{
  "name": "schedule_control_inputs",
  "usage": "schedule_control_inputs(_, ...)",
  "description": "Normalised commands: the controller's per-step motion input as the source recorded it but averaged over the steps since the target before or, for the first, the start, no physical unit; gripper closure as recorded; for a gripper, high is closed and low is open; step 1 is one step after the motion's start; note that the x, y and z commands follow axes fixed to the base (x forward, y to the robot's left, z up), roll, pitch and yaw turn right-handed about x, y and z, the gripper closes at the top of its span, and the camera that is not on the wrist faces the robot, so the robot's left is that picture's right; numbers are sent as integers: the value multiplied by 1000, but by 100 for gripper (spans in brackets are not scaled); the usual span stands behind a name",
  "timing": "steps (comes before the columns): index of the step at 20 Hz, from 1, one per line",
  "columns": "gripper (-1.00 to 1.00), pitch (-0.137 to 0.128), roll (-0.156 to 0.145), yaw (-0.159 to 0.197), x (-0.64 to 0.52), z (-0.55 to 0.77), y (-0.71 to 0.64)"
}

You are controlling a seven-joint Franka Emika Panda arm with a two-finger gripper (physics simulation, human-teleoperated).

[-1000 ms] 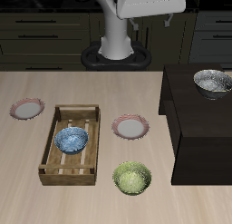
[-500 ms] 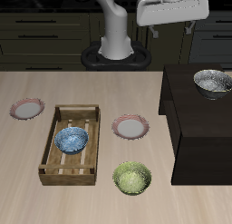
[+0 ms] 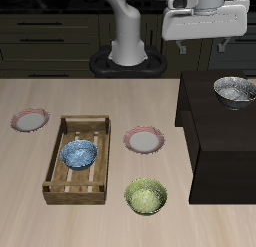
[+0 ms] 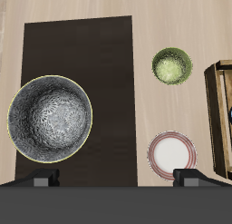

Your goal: Place the black bowl onto the plate that is in the table center and place the green bowl onto the plate that is next to the blue bowl

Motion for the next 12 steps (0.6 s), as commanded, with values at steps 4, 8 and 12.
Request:
schedule_control_inputs(4, -100, 8, -22, 13, 288, -95, 189)
schedule_control_inputs(8, -100, 21, -10, 15, 213, -294, 98)
schedule_control_inputs(12, -100, 26, 2, 35, 69, -315, 87)
